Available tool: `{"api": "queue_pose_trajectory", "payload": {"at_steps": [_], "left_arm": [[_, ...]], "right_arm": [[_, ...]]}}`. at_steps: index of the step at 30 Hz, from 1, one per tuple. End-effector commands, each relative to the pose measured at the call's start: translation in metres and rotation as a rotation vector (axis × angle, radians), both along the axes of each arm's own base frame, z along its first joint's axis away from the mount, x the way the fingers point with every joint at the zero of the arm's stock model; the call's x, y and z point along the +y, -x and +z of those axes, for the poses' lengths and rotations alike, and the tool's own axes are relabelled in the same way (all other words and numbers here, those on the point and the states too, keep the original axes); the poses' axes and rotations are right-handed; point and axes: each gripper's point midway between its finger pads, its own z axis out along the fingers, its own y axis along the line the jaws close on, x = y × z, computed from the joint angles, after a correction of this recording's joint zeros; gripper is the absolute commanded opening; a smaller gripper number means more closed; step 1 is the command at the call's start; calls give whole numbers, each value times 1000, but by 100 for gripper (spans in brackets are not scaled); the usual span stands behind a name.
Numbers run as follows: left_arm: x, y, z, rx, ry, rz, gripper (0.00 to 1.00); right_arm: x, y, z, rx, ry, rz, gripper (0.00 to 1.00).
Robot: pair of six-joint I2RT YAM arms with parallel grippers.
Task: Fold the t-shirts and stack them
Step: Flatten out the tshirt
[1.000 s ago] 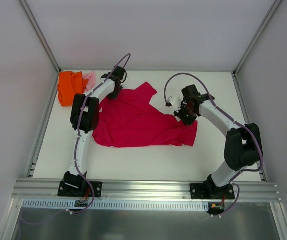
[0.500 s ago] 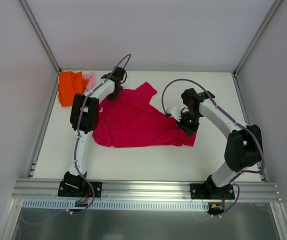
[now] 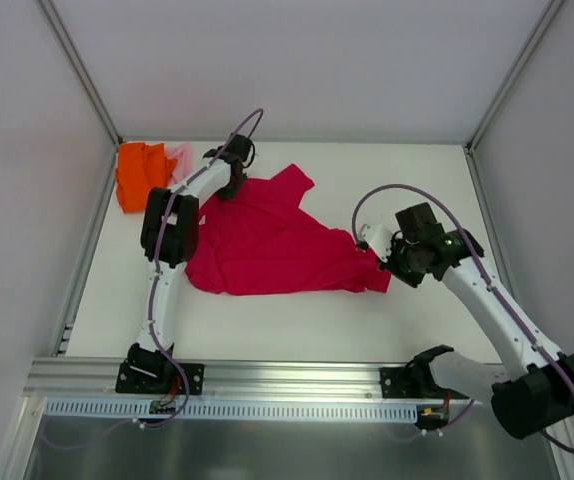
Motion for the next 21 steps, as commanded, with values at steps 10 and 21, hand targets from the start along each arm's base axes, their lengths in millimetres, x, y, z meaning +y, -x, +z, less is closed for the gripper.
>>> {"api": "queue_pose_trajectory", "payload": {"at_steps": [10, 21], "left_arm": [[-19, 22, 17, 24, 57, -30, 0], [-15, 27, 17, 24, 42, -29, 0]], "right_arm": [[20, -138, -54, -58, 138, -249, 1], [31, -160, -64, -32, 143, -236, 1]]}}
